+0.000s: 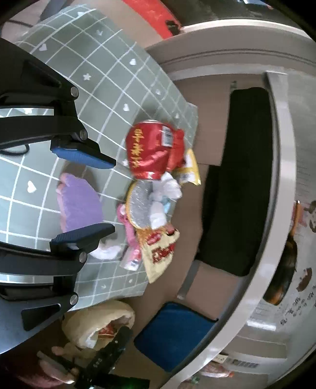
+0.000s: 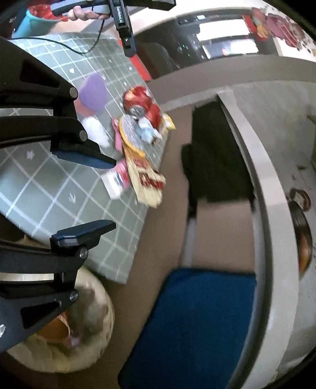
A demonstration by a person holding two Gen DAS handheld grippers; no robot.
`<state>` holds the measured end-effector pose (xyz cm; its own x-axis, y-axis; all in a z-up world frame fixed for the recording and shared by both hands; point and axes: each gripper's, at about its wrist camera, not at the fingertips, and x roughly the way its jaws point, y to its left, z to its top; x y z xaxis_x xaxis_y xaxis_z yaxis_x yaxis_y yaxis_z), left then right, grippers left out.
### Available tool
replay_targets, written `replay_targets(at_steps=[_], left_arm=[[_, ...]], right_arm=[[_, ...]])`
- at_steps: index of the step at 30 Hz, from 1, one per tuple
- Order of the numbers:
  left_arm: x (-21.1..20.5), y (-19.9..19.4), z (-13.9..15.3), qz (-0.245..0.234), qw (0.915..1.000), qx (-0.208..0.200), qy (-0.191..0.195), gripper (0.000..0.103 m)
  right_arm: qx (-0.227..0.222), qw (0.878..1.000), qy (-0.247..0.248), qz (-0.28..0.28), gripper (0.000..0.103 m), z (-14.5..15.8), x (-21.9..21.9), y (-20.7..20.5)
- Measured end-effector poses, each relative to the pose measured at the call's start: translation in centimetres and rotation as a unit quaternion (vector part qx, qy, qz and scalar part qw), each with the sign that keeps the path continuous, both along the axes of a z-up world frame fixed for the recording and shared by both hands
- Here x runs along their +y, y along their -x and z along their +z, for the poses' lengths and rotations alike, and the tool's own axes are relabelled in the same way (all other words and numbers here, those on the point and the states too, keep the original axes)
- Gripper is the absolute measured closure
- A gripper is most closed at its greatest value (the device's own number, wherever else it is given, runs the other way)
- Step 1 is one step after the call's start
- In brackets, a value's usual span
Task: Collect trash
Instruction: 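Return both grippers over the table toward the red can, then grasp the red WALOVI can with the left gripper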
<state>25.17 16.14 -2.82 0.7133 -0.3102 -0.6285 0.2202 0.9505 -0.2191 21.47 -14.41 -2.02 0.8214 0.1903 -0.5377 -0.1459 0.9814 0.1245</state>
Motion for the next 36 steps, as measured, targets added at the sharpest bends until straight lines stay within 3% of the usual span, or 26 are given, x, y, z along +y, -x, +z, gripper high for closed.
replay_targets(at_steps=[12,19,25,29,33,36], left_arm=[[4.8,2.4,3.2,0.069,0.9973,-0.017,-0.019,0.055],[7.9,3.7,4.7,0.111,0.9934,-0.024,-0.017,0.055],[10.7,3.9,5.1,0.142,0.9895,-0.023,-0.010,0.055],[11.1,2.6,3.9,0.129,0.9914,-0.017,0.013,0.055],[10.3,-1.3,1.2,0.074,0.9942,0.013,0.078,0.055],[8.7,-5.3,-0.1,0.055,0.9958,0.017,0.072,0.055]], right_arm=[[0.051,0.994,-0.014,0.093,0.061,-2.8,6.1,-3.3],[0.095,0.968,0.013,0.231,0.061,-4.7,15.4,-7.2],[0.119,0.958,0.033,0.259,0.061,-6.4,19.5,-10.2],[0.148,0.951,0.019,0.271,0.061,-7.6,19.2,-10.5],[0.153,0.950,0.015,0.273,0.061,-7.7,17.1,-8.0],[0.165,0.948,0.001,0.271,0.061,-7.8,14.8,-6.1]])
